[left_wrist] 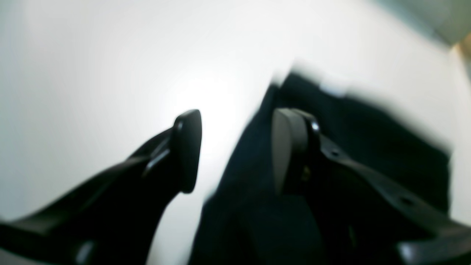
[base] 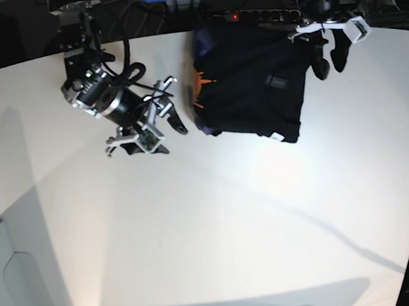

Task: Fold the T-shirt properly
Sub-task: 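Lower the left gripper onto the bundle's side and press it square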

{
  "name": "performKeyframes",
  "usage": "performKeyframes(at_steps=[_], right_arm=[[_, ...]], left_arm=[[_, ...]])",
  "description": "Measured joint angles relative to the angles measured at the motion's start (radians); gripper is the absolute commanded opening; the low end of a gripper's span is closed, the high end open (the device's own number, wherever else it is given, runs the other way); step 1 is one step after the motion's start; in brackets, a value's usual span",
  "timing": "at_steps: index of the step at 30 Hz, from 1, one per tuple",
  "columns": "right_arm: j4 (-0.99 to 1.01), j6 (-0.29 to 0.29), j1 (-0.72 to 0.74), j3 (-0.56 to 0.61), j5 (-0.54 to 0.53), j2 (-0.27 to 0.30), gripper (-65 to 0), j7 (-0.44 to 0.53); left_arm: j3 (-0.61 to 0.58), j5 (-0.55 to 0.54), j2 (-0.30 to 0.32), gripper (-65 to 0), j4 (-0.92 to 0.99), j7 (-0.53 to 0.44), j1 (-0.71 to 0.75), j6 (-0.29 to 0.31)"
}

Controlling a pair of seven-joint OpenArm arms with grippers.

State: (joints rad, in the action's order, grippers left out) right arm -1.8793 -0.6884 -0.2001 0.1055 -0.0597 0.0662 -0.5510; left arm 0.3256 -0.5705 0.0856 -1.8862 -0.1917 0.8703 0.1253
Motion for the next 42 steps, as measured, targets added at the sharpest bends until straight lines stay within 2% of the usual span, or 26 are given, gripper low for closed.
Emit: performKeyframes(at_steps=[4,10,16,23,29,37,39,42], right_arm=[[0.000,0.000,0.011,0.000,0.000,-0.001,-32.0,0.005],[0.000,0.000,0.004,0.000,-0.001,0.000,-31.9,0.003],[0.000,0.000,0.005,-0.006,0.000,0.001,-31.9,0.001],[0.000,0.000,0.003,-0.006,0.000,0.003,-31.9,0.001],[0.000,0.000,0.003,-0.006,0.000,0.003,-31.9,0.001],[0.000,0.000,0.002,-0.007,0.000,0.003,-31.9,0.001],[0.000,0.000,0.002,-0.007,0.000,0.003,-31.9,0.001],[0.000,0.000,0.002,-0.007,0.000,0.003,-31.9,0.002]], left_arm=[[-0.008,0.005,0.001,-34.8,0.008,0.049,-0.108,0.000],[-0.007,0.003,-0.007,-34.8,0.008,0.386,-0.357,0.000],[-0.001,0.020,-0.022,-34.8,0.071,0.560,-0.532,-0.004],[0.000,0.020,-0.019,-34.8,0.208,0.596,-0.556,-0.013],[-0.006,0.018,0.003,-34.7,0.266,0.587,-0.567,-0.012],[-0.008,0.019,0.000,-35.6,0.304,0.599,-0.600,-0.010],[-0.008,0.019,0.000,-39.8,0.305,0.599,-0.599,-0.010],[-0.008,0.019,0.000,-50.0,0.305,0.600,-0.606,-0.008]])
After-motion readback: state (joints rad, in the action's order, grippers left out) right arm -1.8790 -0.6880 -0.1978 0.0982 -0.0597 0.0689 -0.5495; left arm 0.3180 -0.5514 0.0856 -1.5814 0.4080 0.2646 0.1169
